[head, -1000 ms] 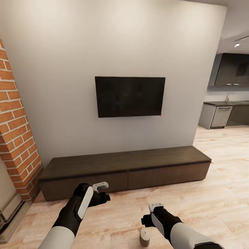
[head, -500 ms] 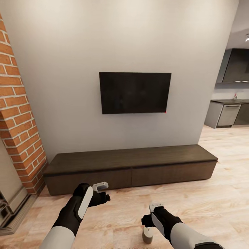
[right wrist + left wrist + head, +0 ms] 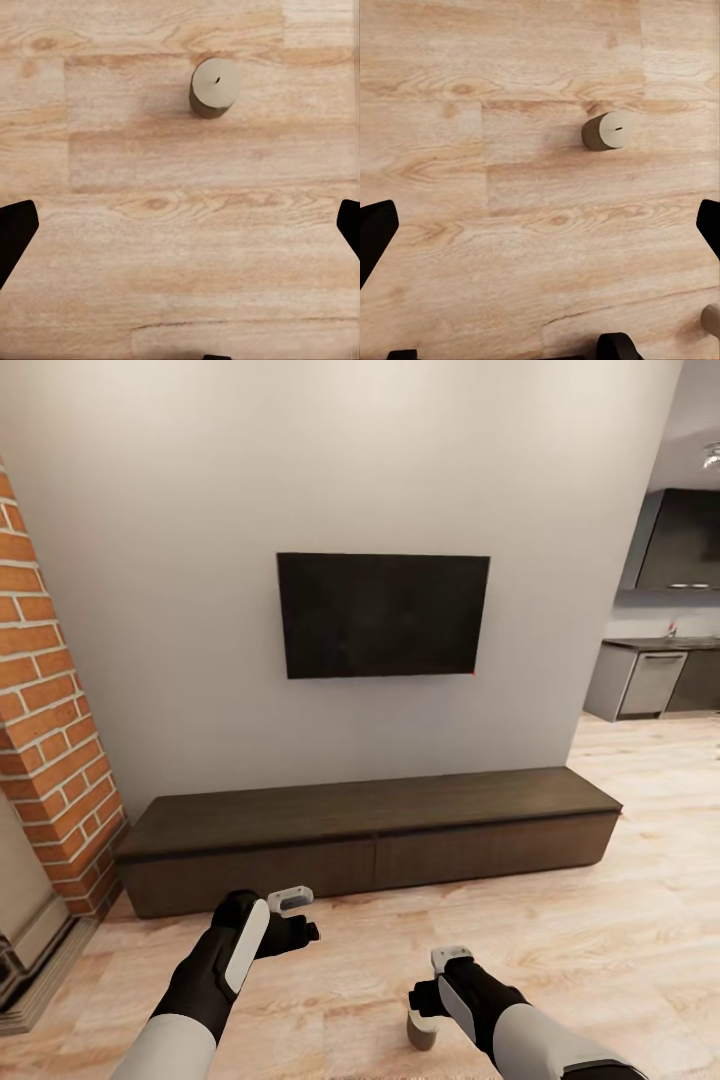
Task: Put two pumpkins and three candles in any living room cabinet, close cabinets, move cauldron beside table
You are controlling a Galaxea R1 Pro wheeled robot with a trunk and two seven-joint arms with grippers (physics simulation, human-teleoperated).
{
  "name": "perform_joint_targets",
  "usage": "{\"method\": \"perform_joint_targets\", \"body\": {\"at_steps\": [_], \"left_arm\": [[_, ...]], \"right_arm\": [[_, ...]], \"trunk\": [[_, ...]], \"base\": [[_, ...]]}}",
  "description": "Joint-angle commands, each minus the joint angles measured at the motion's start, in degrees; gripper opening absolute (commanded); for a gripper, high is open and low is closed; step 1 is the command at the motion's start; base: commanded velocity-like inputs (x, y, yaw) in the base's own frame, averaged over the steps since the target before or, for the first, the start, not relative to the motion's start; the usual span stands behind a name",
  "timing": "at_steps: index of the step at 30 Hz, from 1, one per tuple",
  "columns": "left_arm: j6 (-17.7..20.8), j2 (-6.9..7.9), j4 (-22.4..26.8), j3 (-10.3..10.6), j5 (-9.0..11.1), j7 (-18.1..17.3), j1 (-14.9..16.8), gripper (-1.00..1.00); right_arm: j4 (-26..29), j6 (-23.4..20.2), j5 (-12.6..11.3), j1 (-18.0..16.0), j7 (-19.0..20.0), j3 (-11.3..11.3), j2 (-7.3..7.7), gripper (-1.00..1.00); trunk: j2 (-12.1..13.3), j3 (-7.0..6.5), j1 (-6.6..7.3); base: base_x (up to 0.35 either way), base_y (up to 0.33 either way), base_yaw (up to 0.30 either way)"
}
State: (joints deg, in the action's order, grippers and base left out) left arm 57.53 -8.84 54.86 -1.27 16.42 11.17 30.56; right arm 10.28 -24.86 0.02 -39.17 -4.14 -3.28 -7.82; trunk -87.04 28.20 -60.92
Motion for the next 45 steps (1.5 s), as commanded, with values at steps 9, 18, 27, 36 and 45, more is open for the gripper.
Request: {"method": "perform_joint_targets", "body": {"at_steps": [9,18,27,36,45], "left_arm": [[0.21,-0.04,0.07,-0.13,0.63,0.52,0.03,1.0],[0.21,-0.05,0.07,-0.13,0.62,0.52,0.03,1.0],[0.21,-0.04,0.07,-0.13,0.63,0.52,0.03,1.0],[0.21,-0.04,0.07,-0.13,0.63,0.52,0.03,1.0],[0.16,-0.04,0.07,-0.13,0.63,0.56,0.03,1.0]], "right_arm": [[0.1,-0.3,-0.02,-0.03,-0.16,-0.47,-0.01,1.0],[0.09,-0.4,-0.02,-0.03,-0.16,-0.5,-0.01,1.0],[0.11,-1.41,0.06,-0.03,-0.16,-0.5,0.07,1.0],[0.26,-5.99,-0.01,-0.03,-0.16,-0.5,0.15,1.0],[0.27,-5.85,-0.11,-0.03,-0.15,-0.43,0.13,1.0]], "trunk": [[-3.66,1.96,-1.98],[-4.46,2.32,-2.42],[-8.07,3.94,-4.4],[-11.68,5.56,-6.37],[-11.68,5.56,-6.37]], "base": [[0.0,0.0,-0.067],[0.0,0.0,-0.002],[0.0,0.0,0.0],[0.0,0.0,0.0],[0.0,0.0,0.0]]}}
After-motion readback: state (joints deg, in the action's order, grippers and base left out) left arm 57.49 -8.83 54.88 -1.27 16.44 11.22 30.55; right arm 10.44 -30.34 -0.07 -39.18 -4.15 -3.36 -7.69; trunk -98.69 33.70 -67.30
